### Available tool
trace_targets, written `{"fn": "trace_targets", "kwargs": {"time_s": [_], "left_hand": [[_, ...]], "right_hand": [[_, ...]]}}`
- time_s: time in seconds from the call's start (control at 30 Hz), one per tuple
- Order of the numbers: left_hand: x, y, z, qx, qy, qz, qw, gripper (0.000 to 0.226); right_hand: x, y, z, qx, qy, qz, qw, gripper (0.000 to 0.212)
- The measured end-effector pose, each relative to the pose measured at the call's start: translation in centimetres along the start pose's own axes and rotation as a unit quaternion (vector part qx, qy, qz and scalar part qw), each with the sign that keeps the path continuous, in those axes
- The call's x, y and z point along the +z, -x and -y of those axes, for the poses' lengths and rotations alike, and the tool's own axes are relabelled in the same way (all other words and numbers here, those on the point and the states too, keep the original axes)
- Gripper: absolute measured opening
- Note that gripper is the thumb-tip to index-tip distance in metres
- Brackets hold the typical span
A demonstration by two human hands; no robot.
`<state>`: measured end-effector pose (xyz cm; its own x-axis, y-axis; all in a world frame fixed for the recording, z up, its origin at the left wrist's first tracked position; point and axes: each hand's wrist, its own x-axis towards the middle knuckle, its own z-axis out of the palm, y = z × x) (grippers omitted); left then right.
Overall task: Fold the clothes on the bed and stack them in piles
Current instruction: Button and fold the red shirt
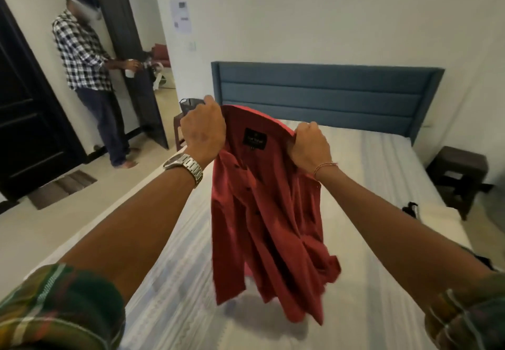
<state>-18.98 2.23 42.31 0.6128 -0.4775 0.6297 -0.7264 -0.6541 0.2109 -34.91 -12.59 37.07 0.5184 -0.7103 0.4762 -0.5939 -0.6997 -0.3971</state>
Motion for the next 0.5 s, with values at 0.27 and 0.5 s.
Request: {"fn": "trace_targets", "kwargs": {"time_s": [0.27, 0.5], "left_hand": [[-0.7, 1.8, -3.8, -0.084, 0.215, 0.181, 0.956, 0.041], [-0.8, 4.5, -7.6, -0.137, 0.314, 0.405, 0.848, 0.028]], "right_hand": [[-10.3, 2.6, -2.6, 0.045, 0.155, 0.034, 0.986, 0.024], [-16.9, 5.1, -6.2, 0.013, 0.196, 0.091, 0.976, 0.075]]}}
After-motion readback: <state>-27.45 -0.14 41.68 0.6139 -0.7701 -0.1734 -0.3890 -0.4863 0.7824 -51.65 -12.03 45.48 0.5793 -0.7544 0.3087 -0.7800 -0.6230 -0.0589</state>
